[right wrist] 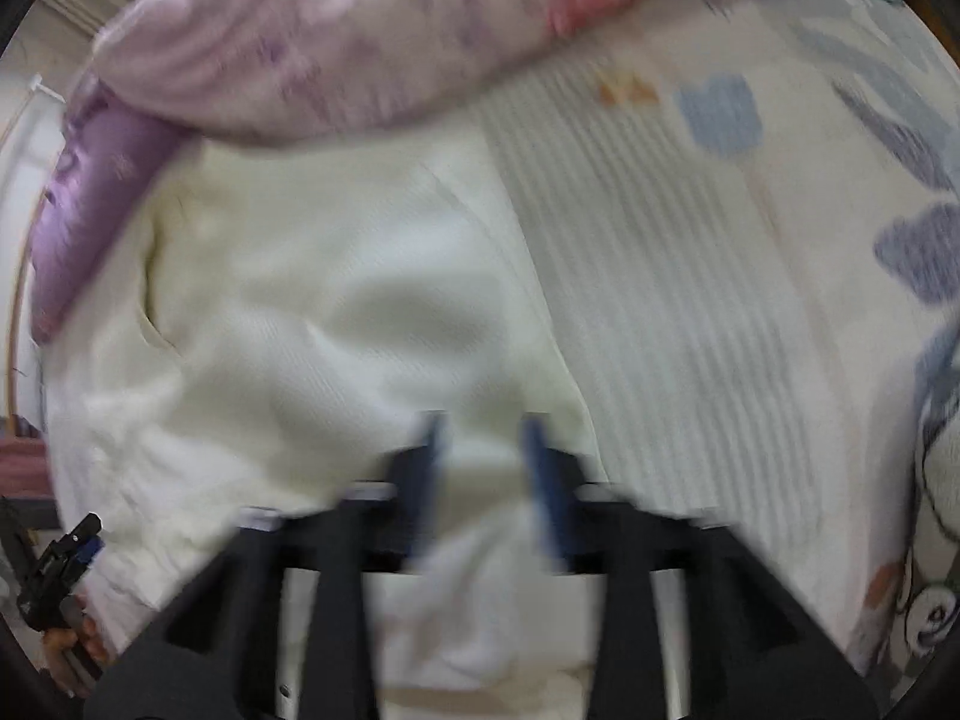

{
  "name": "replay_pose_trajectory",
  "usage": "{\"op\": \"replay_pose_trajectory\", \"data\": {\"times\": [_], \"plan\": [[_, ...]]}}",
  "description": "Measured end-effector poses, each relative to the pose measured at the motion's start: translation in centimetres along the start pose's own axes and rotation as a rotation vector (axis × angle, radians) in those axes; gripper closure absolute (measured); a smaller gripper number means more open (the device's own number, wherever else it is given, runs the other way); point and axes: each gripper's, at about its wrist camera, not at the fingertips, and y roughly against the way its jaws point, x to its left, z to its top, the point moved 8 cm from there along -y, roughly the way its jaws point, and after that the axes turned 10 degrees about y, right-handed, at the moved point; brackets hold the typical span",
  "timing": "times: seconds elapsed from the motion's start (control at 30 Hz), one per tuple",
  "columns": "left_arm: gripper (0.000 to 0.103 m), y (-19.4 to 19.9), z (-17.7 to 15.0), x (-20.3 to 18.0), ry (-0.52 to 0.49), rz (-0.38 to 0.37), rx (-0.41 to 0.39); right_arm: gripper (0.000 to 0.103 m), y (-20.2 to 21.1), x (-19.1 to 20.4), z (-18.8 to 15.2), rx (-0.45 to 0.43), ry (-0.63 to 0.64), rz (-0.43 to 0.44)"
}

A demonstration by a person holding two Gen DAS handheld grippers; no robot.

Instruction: Fold large clothes

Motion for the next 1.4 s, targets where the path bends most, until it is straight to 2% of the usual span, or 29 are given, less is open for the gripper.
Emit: {"op": "replay_pose_trajectory", "data": {"times": [0.13,0.2,0.27,0.4,0.43,0.5,0.57,0.6,0.63,0.67,0.7,0.73,0.87,1.07,1.13,1.3,1.4], "plan": [[0.018,-1.1,5.6,0.5,0.126,-0.068,0.003,0.046,-0.4,0.1,5.7,-0.053,-0.009,-0.01],[0.018,-1.7,8.2,0.7,0.15,-0.046,-0.022,0.046,-1.7,-1.3,8.6,-0.058,-0.03,-0.034],[0.018,-2.6,10.6,-0.3,0.119,-0.032,-0.031,0.045,-2.9,-1.6,10.5,-0.062,-0.068,-0.016],[0.018,-5.8,11.8,-1.8,0.054,0.071,0.027,0.045,-5.7,-2.2,12.0,-0.003,-0.13,0.004],[0.018,-6.9,11.9,-2.1,0.034,0.093,0.052,0.045,-6.4,-2.4,12.0,0.014,-0.137,-0.016],[0.019,-7.9,12.2,-2.3,0.029,0.108,0.064,0.045,-7.2,-2.7,11.9,0.037,-0.142,-0.003],[0.028,-8.6,12.7,-2.7,0.008,0.139,0.052,0.044,-7.9,-2.5,11.9,0.044,-0.146,0.013],[0.032,-8.9,12.7,-3.0,-0.033,0.166,0.052,0.045,-8.2,-2.4,12.0,0.046,-0.139,0.013],[0.042,-9.3,12.6,-3.7,-0.09,0.195,0.046,0.05,-8.5,-2.2,12.0,0.05,-0.13,0.004],[0.056,-9.5,12.5,-4.4,-0.139,0.204,0.043,0.063,-8.5,-2.1,11.9,0.053,-0.119,-0.01],[0.065,-9.6,12.3,-5.5,-0.176,0.194,0.043,0.072,-8.3,-1.9,11.9,0.052,-0.106,-0.01],[0.085,-9.5,12.1,-6.0,-0.189,0.182,0.048,0.088,-8.1,-1.3,11.8,0.046,-0.106,0.039],[0.088,-7.4,11.6,-7.9,-0.221,0.174,-0.011,0.095,-6.3,1.3,10.6,0.004,-0.029,0.047],[0.089,-1.0,9.4,-9.5,-0.239,0.063,-0.101,0.096,0.2,3.4,8.6,-0.158,0.012,0.092],[0.089,1.5,7.8,-9.9,-0.258,0.036,-0.117,0.096,3.0,3.8,7.4,-0.209,0.018,0.117],[0.089,8.5,2.0,-9.3,-0.276,-0.03,-0.189,0.097,9.8,1.3,4.7,-0.295,0.006,0.166],[0.089,12.9,-2.4,-7.8,-0.255,-0.072,-0.212,0.097,14.5,1.9,-0.3,-0.317,0.007,0.191]]}}
